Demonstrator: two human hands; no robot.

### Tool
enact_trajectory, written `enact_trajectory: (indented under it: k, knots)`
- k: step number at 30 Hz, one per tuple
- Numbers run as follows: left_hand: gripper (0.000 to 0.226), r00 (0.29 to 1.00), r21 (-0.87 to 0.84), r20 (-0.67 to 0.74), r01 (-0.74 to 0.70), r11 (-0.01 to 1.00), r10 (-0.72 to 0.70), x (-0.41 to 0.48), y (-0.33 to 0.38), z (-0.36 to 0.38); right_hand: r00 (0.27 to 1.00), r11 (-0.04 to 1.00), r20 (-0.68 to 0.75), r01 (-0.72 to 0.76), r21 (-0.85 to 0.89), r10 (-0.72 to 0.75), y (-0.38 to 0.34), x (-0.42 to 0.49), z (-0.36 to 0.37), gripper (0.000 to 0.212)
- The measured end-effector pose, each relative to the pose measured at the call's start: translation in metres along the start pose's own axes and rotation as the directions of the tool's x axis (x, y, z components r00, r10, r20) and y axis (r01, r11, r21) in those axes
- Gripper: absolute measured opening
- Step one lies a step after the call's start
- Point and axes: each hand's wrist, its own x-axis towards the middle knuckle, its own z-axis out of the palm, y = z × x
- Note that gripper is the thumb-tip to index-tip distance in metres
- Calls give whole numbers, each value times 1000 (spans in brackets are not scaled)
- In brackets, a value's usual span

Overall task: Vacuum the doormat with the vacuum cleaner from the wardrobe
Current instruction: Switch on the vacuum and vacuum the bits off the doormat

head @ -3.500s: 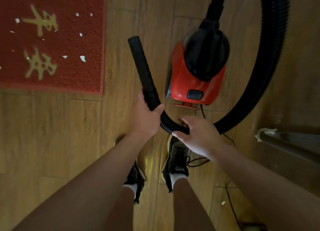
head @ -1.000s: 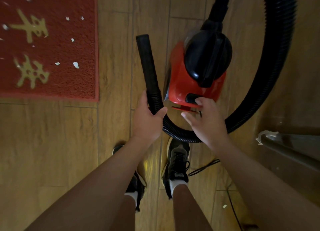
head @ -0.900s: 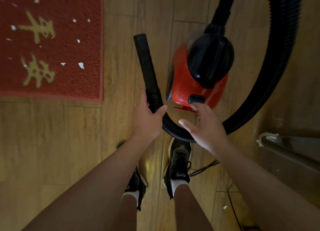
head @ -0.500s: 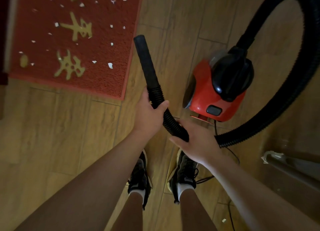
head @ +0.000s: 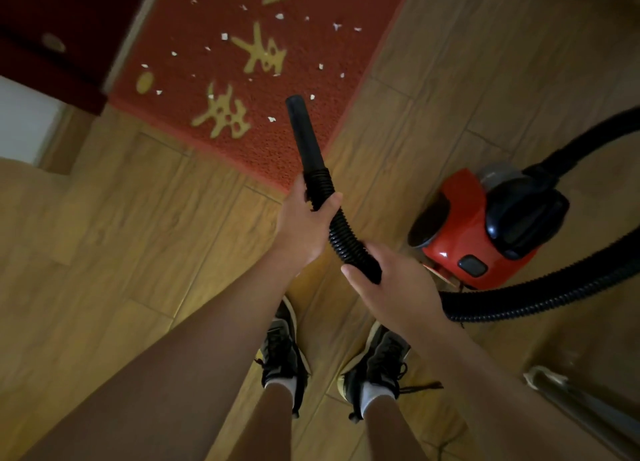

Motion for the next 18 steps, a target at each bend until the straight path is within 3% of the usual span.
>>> enact_trajectory:
  k: [5, 10, 18]
  knots:
    - [36, 999, -10, 46, 17, 1000, -16, 5, 4, -26, 1000, 1000, 17, -21, 21, 20, -29, 8, 0, 28]
    - [26, 999, -68, 37, 42, 997, -40, 12, 9, -44, 998, 999, 47, -41, 36, 39, -59, 17, -7, 19]
    - [33, 997, -110, 4, 74, 991, -74, 33, 20, -55, 994, 997, 85, -61, -56, 66, -87, 44, -24, 19]
